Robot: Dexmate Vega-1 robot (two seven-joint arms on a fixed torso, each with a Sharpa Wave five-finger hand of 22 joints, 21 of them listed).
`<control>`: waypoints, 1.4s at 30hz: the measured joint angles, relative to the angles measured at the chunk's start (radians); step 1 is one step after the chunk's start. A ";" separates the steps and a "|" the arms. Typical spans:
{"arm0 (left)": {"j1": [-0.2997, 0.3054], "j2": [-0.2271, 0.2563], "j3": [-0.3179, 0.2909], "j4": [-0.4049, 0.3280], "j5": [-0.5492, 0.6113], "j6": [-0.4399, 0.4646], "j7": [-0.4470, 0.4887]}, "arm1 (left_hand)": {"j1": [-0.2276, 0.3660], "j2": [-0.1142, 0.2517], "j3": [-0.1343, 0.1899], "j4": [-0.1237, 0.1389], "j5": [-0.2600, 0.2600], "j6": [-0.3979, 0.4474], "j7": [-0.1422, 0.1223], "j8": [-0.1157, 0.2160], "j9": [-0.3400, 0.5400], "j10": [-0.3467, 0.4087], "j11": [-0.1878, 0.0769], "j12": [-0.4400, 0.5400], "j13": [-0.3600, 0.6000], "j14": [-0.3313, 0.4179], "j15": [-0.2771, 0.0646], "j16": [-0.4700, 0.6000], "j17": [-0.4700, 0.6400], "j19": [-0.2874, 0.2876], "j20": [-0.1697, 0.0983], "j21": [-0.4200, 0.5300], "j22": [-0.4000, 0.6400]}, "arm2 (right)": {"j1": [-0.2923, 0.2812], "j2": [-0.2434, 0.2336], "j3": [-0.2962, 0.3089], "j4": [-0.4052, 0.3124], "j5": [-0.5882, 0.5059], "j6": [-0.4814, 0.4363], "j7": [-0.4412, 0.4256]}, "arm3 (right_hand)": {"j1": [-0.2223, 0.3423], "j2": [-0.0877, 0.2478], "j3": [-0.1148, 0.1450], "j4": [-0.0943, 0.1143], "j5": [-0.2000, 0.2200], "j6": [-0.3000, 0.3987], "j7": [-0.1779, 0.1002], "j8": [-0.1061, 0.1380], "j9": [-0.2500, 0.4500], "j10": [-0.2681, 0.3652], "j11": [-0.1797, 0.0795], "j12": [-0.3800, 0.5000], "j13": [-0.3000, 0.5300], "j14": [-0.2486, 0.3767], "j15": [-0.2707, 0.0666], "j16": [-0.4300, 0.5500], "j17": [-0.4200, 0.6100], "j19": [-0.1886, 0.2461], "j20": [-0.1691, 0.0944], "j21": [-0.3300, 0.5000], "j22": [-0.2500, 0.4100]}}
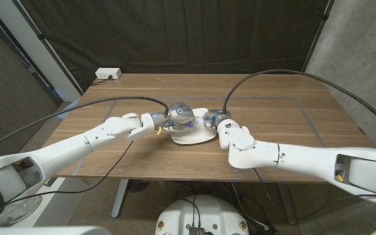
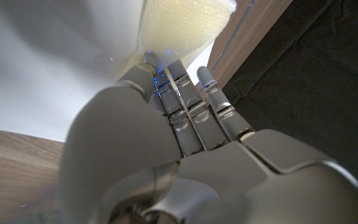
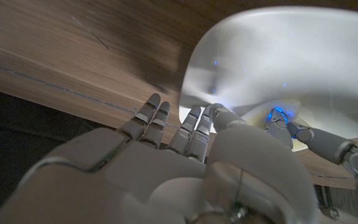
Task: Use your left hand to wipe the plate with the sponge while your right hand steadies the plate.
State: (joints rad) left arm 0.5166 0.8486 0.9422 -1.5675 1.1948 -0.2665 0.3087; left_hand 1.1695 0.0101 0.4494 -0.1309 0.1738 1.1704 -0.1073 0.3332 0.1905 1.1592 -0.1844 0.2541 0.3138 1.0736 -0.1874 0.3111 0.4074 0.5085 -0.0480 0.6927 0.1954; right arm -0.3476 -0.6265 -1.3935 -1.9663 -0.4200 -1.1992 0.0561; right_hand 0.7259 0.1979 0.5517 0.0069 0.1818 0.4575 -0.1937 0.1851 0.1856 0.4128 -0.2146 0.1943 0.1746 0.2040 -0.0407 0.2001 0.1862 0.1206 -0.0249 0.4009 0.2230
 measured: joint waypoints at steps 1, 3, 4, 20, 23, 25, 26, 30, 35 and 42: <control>0.009 -0.002 -0.006 -0.002 0.003 0.012 0.012 | 0.000 0.000 0.000 0.000 0.000 0.000 0.000 0.000 0.000 0.000 0.000 0.000 0.000 0.000 0.000 -0.005 0.000 0.000 0.000 0.000 0.000 | -0.002 0.000 0.002 -0.001 0.000 -0.001 -0.001 | 0.000 0.000 0.000 0.000 0.000 -0.003 0.003 0.000 0.000 0.000 0.000 -0.002 0.000 0.000 0.000 0.000 0.001 0.000 0.000 0.000 0.000; 0.030 -0.006 -0.022 -0.004 0.011 0.045 0.048 | 0.000 0.000 0.000 0.000 0.000 0.000 0.000 0.001 0.000 0.001 -0.001 0.000 0.000 0.000 0.000 -0.005 0.000 0.000 0.000 0.000 0.000 | -0.009 -0.002 0.011 -0.006 0.000 -0.001 -0.006 | 0.000 0.000 0.000 0.000 0.000 -0.012 0.001 0.000 0.000 0.000 0.000 -0.002 0.000 0.000 0.000 0.000 0.003 0.000 0.000 0.000 0.000; 0.038 -0.008 -0.028 -0.005 0.012 0.060 0.067 | 0.000 0.000 0.000 0.000 0.000 0.002 -0.002 0.001 0.000 0.001 -0.001 0.000 0.000 0.000 0.000 -0.005 0.000 0.000 0.000 0.000 0.000 | -0.012 -0.004 0.016 -0.008 0.001 -0.001 -0.009 | 0.000 0.000 0.000 0.000 0.000 -0.017 0.003 0.000 0.000 -0.002 0.003 -0.001 0.001 0.000 0.000 0.000 0.003 0.000 0.000 0.003 0.000; 0.155 -0.086 -0.119 0.007 -0.096 0.244 0.340 | 0.004 0.004 -0.004 0.004 0.000 0.001 0.006 0.002 0.000 0.007 -0.007 0.000 0.000 0.016 -0.009 -0.005 -0.001 0.022 0.000 0.016 0.000 | -0.139 -0.012 0.198 -0.035 0.081 0.118 -0.113 | -0.041 -0.009 -0.046 0.040 -0.008 -0.124 0.031 -0.012 0.000 -0.089 0.032 -0.010 0.001 -0.036 0.000 -0.004 0.007 -0.016 0.002 0.012 -0.005; 0.167 -0.096 -0.128 0.000 -0.120 0.267 0.355 | 0.004 0.004 -0.004 0.004 0.000 0.002 0.006 0.002 0.000 0.007 -0.007 0.000 0.003 0.016 -0.009 -0.012 -0.001 0.022 0.000 0.022 0.000 | -0.175 -0.012 0.249 -0.039 0.106 0.155 -0.140 | -0.055 -0.012 -0.054 0.048 -0.008 -0.139 0.038 -0.012 0.000 -0.100 0.036 -0.010 0.001 -0.041 0.005 -0.004 0.007 -0.016 0.002 0.012 -0.005; 0.174 -0.102 -0.136 -0.005 -0.139 0.282 0.360 | 0.004 0.004 -0.004 0.004 -0.001 0.000 0.015 0.002 0.000 0.007 -0.007 -0.003 0.004 0.016 -0.009 -0.013 -0.001 0.022 0.000 0.022 0.000 | -0.202 -0.012 0.286 -0.041 0.129 0.191 -0.163 | -0.061 -0.012 -0.063 0.052 -0.008 -0.150 0.039 -0.012 0.000 -0.106 0.041 -0.010 0.004 -0.045 0.001 -0.004 0.007 -0.022 0.007 0.012 -0.005; 0.177 -0.105 -0.139 -0.007 -0.147 0.287 0.363 | 0.004 0.004 -0.004 0.004 -0.001 0.001 0.017 0.002 0.000 0.007 -0.007 -0.003 0.004 0.018 -0.007 -0.013 -0.001 0.022 0.000 0.022 0.000 | -0.219 -0.012 0.310 -0.041 0.139 0.208 -0.172 | -0.066 -0.016 -0.068 0.053 -0.008 -0.155 0.044 -0.012 0.000 -0.111 0.046 -0.010 0.005 -0.047 0.000 -0.004 0.007 -0.022 0.007 0.012 -0.005; 0.189 -0.117 -0.154 -0.014 -0.183 0.308 0.370 | 0.004 0.004 -0.004 0.004 -0.001 0.001 0.017 0.002 0.000 0.007 -0.006 -0.004 0.005 0.018 -0.007 -0.013 -0.001 0.022 0.000 0.022 0.000 | -0.268 -0.012 0.378 -0.035 0.184 0.290 -0.209 | -0.085 -0.026 -0.083 0.064 -0.008 -0.172 0.051 -0.012 0.000 -0.129 0.054 -0.010 0.006 -0.059 0.003 -0.008 0.007 -0.032 0.007 0.012 -0.005; 0.209 -0.131 -0.181 -0.023 -0.250 0.331 0.378 | 0.004 0.004 -0.004 0.004 -0.001 0.003 0.019 0.001 0.002 0.010 -0.003 -0.004 0.005 0.023 -0.013 -0.013 -0.002 0.022 0.000 0.022 0.000 | -0.327 -0.007 0.469 -0.003 0.248 0.433 -0.253 | -0.123 -0.036 -0.112 0.081 -0.008 -0.189 0.061 -0.012 0.000 -0.142 0.066 -0.010 0.006 -0.070 0.002 -0.008 0.007 -0.040 0.014 0.012 -0.005; 0.237 -0.156 -0.222 -0.033 -0.331 0.370 0.391 | 0.004 0.004 -0.004 0.004 -0.001 0.007 0.022 0.001 0.003 0.017 -0.005 -0.004 0.004 0.032 -0.018 -0.021 -0.005 0.022 0.000 0.030 -0.005 | -0.389 0.009 0.565 0.054 0.323 0.638 -0.298 | -0.171 -0.053 -0.146 0.104 -0.008 -0.207 0.074 -0.012 0.000 -0.158 0.083 -0.010 0.006 -0.075 0.007 -0.008 0.007 -0.045 0.027 0.012 -0.009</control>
State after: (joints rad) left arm 0.7531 0.6925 0.7200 -1.6005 0.8638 0.1037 0.7000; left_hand 1.1734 0.0137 0.4455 -0.1271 0.1730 1.1772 -0.0852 0.3343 0.1935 1.1761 -0.1893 0.2501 0.3180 1.1060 -0.2052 0.2903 0.4022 0.5304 -0.0481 0.7228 0.1905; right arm -0.7368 -0.6180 -0.8287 -1.9122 -0.0975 -0.5610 -0.2415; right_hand 0.5545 0.1451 0.4061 0.1107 0.1739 0.2506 -0.1194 0.1734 0.1857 0.2545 -0.1314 0.1844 0.1807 0.1287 -0.0339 0.1921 0.1932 0.0752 0.0019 0.4125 0.2136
